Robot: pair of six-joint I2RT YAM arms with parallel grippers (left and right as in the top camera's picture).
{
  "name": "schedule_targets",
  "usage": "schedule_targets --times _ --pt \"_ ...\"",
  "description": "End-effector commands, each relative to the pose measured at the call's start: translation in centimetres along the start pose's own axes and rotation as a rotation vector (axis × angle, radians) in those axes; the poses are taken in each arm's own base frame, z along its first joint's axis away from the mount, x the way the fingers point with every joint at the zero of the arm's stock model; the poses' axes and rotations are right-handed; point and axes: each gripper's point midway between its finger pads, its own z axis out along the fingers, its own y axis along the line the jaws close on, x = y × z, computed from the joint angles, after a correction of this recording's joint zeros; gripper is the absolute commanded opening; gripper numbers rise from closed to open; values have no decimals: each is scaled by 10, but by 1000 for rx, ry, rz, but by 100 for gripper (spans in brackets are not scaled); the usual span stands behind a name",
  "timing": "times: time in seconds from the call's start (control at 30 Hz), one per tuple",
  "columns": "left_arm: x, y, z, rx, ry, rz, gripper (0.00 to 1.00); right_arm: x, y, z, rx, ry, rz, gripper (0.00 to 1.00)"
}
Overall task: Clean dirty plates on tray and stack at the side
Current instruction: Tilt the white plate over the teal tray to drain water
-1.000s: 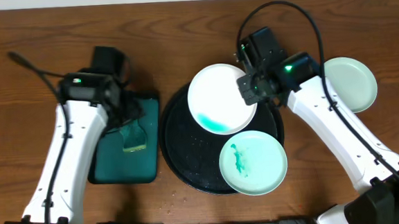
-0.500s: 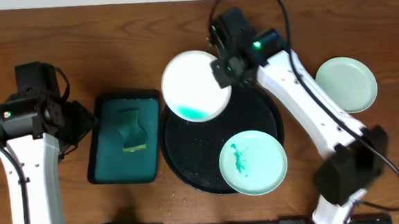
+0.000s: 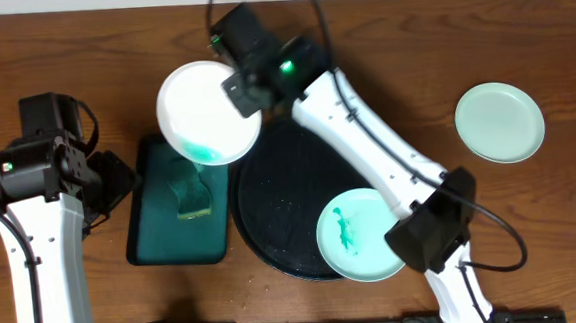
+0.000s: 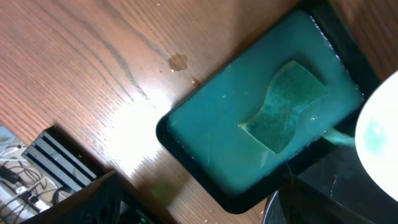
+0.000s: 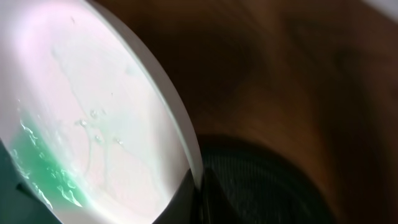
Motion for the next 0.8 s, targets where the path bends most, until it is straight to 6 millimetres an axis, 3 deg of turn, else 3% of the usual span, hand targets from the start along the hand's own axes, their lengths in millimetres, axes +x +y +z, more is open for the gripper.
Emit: schedule_targets --times 0.0,0.43,0.77 --pt "-6 9 -5 -7 -14 -19 81 -15 14 -14 172 -87 -103 1" --pt "-10 19 -4 2 -1 -82 81 -47 49 -66 582 -274 -404 1" --pt "-12 18 -4 5 -7 -83 81 -44 74 -85 666 -290 -519 1"
